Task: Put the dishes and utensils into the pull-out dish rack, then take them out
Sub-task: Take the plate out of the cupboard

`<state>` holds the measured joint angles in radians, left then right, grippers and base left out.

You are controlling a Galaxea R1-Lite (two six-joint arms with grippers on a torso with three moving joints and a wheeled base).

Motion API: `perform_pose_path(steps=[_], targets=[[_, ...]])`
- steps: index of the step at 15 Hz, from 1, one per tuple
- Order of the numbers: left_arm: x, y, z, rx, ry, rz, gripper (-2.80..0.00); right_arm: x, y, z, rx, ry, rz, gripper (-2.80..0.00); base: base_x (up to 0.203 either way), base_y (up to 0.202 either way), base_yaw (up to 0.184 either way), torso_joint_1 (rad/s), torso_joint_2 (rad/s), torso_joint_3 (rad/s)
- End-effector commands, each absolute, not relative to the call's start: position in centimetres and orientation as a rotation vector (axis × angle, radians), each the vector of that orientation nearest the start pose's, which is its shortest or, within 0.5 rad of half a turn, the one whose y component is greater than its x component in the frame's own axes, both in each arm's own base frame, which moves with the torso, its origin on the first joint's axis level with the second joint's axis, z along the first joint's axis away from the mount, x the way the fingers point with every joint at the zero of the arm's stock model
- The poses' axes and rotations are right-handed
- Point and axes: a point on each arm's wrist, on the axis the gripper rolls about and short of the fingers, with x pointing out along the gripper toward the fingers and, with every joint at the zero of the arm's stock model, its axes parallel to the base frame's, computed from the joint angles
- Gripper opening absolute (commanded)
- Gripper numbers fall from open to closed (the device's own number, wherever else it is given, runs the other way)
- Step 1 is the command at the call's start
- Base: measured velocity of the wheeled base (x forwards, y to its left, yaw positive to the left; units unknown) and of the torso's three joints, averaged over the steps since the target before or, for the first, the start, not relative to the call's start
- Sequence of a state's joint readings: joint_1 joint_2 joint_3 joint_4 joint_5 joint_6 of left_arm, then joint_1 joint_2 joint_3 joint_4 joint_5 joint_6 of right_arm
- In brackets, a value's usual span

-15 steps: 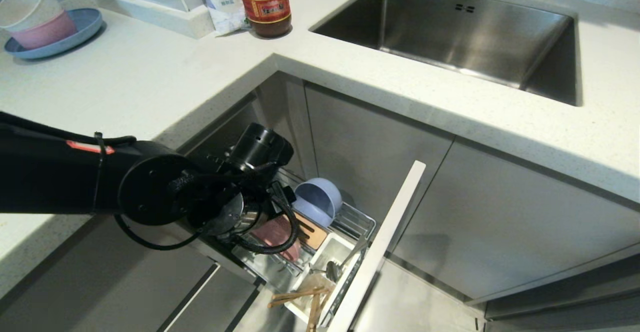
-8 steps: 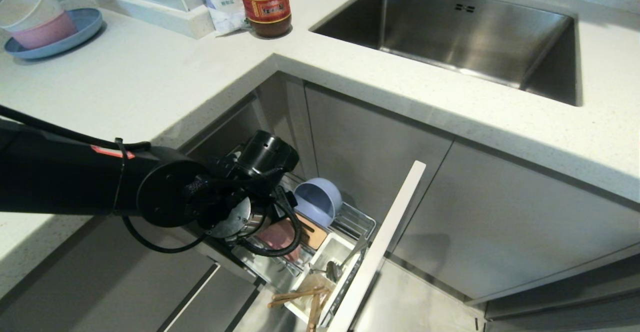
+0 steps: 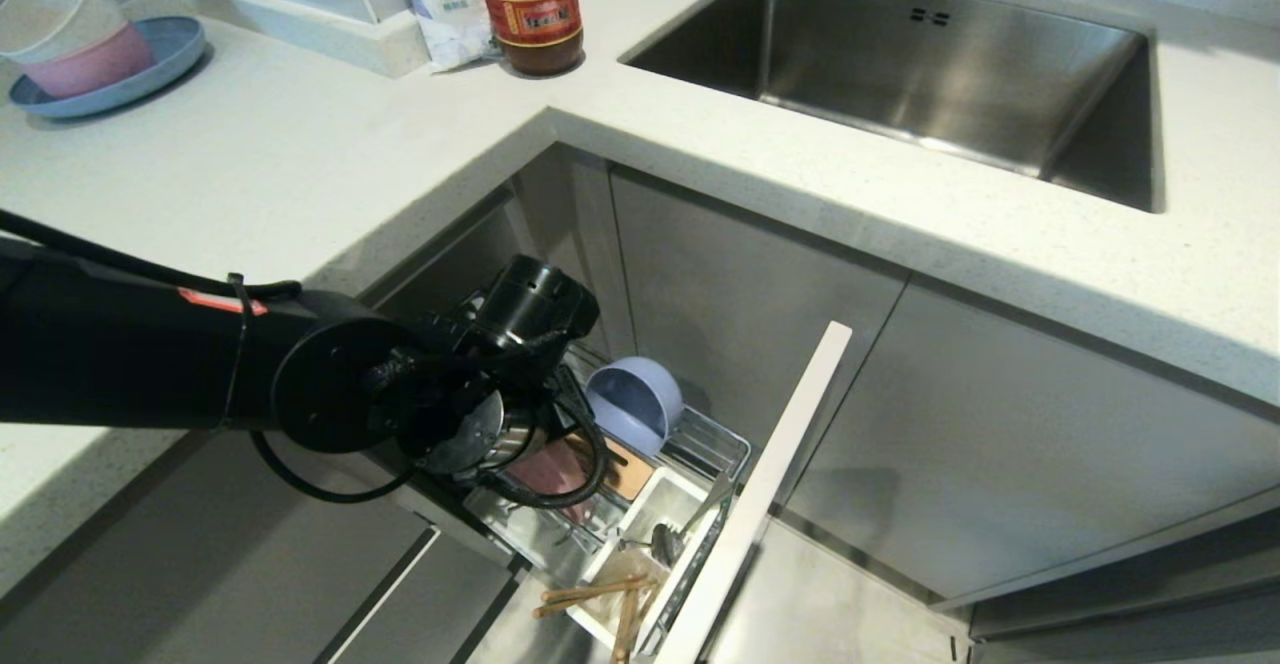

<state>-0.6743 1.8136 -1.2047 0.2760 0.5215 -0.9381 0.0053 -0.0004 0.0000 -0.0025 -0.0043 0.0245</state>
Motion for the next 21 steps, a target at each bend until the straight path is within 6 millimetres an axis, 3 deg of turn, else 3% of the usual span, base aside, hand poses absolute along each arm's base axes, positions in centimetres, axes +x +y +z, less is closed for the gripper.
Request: perform_pose_path(steps=[1, 7, 11, 16, 21], targets=[[25.7, -19.0, 17.6, -0.392, 0.718, 0.212, -2.8, -2.3, 0.0, 7.5, 0.025, -0.006, 0.002, -2.8, 0.0, 0.0, 0.0, 0.0, 0.0, 0.0], [24.9, -18.9, 18.9, -0.435, 0.691, 0.195, -2.8, -2.3, 0.0, 7.5, 0.025, -0.006, 0.0, -2.8, 0.0, 0.0, 0.0, 0.0, 0.0, 0.0], [22.7, -18.4, 21.9, -0.493, 0.63, 0.125, -2.8, -2.3, 0.0, 7.5, 0.025, -0.006, 0.002, -2.8, 0.0, 0.0, 0.0, 0.0, 0.0, 0.0], [19.1, -17.3, 26.0, -0.569, 0.547, 0.008, -2.8, -2.3, 0.0, 7.5, 0.025, -0.006, 0.0, -2.8, 0.0, 0.0, 0.0, 0.0, 0.0, 0.0], [13.8, -16.1, 30.1, -0.646, 0.481, -0.19, -2.8, -2.3, 0.0, 7.5, 0.025, -0.006, 0.002, -2.8, 0.0, 0.0, 0.0, 0.0, 0.0, 0.0]])
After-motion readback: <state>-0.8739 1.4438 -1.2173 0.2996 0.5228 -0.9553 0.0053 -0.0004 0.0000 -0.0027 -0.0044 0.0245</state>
